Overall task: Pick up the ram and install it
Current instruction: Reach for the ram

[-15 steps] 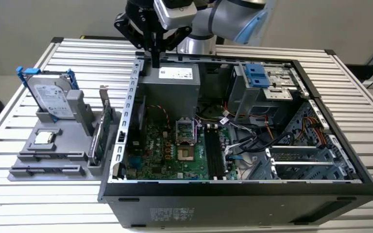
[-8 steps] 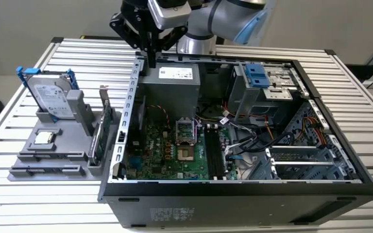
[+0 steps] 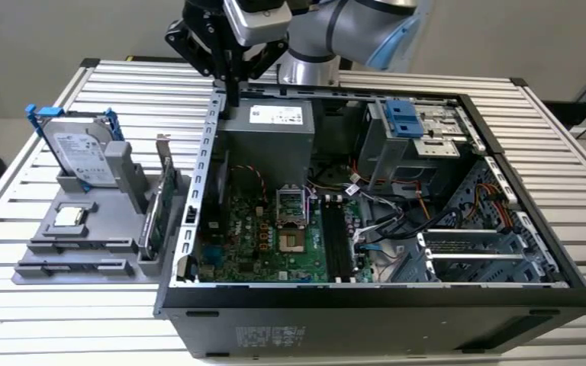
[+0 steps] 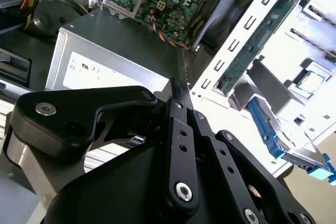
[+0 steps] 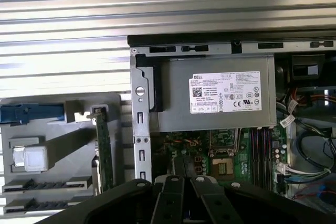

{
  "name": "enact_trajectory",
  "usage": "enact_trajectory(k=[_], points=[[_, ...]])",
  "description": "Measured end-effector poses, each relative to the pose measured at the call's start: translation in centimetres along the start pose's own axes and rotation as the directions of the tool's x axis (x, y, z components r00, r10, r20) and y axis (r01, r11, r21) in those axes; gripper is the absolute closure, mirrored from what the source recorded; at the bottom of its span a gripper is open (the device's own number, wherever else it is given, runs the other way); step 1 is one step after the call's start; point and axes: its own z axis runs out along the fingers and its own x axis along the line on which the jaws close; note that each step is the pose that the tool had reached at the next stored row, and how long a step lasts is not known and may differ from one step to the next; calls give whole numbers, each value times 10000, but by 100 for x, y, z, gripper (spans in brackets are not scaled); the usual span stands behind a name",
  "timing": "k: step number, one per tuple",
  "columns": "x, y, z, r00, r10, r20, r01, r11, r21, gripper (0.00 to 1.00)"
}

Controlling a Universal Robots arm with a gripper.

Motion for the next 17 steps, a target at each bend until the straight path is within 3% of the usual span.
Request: enact_trajectory(k=[17], points=[[117,-8,-3,10000,0,0,0,10000,1,100]])
